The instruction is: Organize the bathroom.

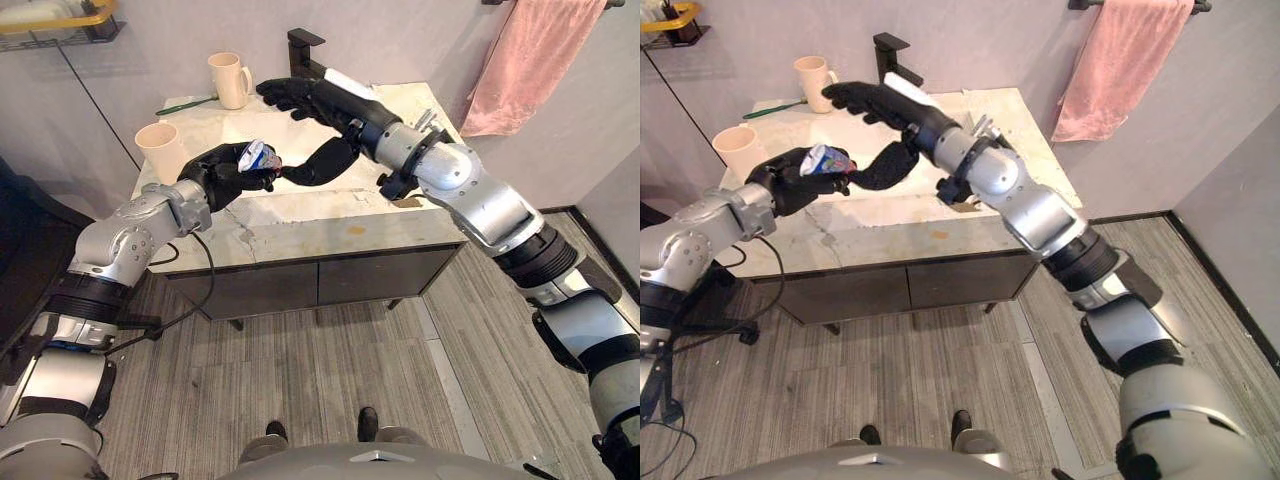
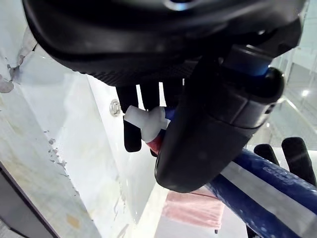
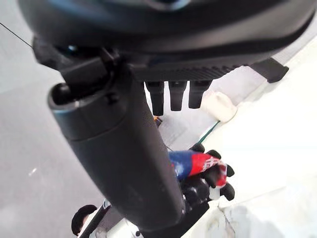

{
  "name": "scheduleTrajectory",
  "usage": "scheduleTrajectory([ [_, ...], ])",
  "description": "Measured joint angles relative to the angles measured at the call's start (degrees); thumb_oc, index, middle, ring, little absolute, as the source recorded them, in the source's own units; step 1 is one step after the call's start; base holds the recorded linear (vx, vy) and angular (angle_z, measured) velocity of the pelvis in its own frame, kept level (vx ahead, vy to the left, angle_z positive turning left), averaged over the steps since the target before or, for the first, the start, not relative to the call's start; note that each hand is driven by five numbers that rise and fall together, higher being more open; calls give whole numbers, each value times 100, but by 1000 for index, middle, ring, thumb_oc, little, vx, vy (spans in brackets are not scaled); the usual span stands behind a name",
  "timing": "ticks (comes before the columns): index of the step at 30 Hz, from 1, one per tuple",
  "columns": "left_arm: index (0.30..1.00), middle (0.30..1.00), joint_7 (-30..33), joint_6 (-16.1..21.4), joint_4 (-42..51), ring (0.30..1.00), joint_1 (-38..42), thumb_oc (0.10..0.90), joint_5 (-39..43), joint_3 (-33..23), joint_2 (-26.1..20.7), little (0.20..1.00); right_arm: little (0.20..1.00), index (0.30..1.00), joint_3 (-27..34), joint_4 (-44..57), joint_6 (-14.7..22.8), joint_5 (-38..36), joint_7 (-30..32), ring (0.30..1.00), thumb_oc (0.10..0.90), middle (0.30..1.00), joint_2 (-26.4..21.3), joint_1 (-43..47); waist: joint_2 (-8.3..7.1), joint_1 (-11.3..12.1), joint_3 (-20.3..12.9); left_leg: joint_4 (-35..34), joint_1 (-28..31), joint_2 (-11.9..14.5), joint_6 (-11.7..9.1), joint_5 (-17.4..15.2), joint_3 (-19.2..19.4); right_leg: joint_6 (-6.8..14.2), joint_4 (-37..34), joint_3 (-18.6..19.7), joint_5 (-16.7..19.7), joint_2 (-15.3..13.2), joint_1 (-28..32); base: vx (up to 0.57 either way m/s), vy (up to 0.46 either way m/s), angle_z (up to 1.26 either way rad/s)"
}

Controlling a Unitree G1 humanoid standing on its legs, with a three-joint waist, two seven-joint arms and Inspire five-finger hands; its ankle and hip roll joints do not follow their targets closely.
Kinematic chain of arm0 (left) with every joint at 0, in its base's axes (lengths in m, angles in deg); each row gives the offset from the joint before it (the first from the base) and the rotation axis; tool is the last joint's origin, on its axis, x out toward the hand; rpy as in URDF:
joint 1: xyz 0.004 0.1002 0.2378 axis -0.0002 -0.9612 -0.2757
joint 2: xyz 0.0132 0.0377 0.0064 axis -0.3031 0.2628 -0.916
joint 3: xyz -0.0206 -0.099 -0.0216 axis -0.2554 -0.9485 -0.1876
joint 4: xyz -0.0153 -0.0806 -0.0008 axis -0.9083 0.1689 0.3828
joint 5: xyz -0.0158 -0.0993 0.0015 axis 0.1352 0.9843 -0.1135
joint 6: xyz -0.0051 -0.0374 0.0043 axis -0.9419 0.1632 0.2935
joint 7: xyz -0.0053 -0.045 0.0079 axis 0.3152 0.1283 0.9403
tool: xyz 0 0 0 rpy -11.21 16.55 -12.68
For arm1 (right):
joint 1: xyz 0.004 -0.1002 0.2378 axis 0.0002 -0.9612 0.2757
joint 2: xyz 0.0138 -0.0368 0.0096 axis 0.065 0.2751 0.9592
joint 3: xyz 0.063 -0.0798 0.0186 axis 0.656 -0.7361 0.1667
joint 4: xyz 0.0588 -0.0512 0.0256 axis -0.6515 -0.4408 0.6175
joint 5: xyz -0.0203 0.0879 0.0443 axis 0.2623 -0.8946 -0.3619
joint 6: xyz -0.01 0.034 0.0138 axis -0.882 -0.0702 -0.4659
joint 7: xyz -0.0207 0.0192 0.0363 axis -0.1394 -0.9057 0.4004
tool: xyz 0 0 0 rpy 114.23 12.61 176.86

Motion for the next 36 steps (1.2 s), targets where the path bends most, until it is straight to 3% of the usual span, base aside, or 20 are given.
scheduleTrajectory([
  [7,300,300,45,0,13,300,0,400,-5,0,22,300,900,900,-63,0,-126,7,0,900,800,900,17,-3,0,29,0,0,15,1,1,8,-27,0,0,-28,0,-1,29,39,6,2],
  [8,300,300,47,0,17,300,0,400,-5,0,22,300,596,596,-63,0,-126,7,-1,596,598,596,17,-3,0,38,0,0,16,1,1,10,-29,0,0,-31,0,-1,31,34,5,1],
  [9,300,300,48,0,16,300,0,400,-6,-1,28,300,554,554,-63,0,-126,14,-1,554,569,554,16,-3,0,45,0,0,16,1,1,11,-30,-1,0,-32,0,-1,32,0,0,0],
  [11,300,300,47,0,17,300,0,400,-6,-1,47,300,300,300,-63,0,-126,27,-1,300,400,300,16,-3,0,61,0,-1,16,1,1,15,-38,-1,0,-40,0,-1,34,0,0,0],
  [31,300,300,32,-1,100,300,-68,400,-223,0,193,300,300,300,-51,13,-343,52,157,300,400,300,-2,-5,-1,143,-1,-1,11,3,2,19,-60,-1,0,-55,-1,2,39,2,0,0],
  [32,300,300,61,-1,99,300,-68,400,-223,0,192,300,855,855,-52,12,-350,51,157,855,770,855,-1,-5,-1,145,-1,-1,11,2,2,19,-60,-1,0,-55,-1,1,39,0,0,0],
  [33,300,300,61,-1,99,300,-68,400,-223,0,192,300,855,855,-52,12,-350,51,157,855,770,855,-1,-5,-1,145,-1,-1,11,2,2,19,-60,-1,0,-55,-1,1,39,0,0,0],
  [34,300,300,64,-1,98,300,-68,400,-223,0,192,300,900,900,-52,13,-351,54,153,900,800,900,-1,-5,-1,144,-1,-1,11,2,3,19,-60,-1,0,-55,-1,2,39,0,0,0],
  [36,300,300,72,-1,97,300,-68,400,-223,0,192,300,900,900,-51,13,-351,58,142,900,800,900,-1,-5,-1,142,-1,-1,11,2,3,19,-60,-1,0,-55,-1,2,39,0,0,0],
])
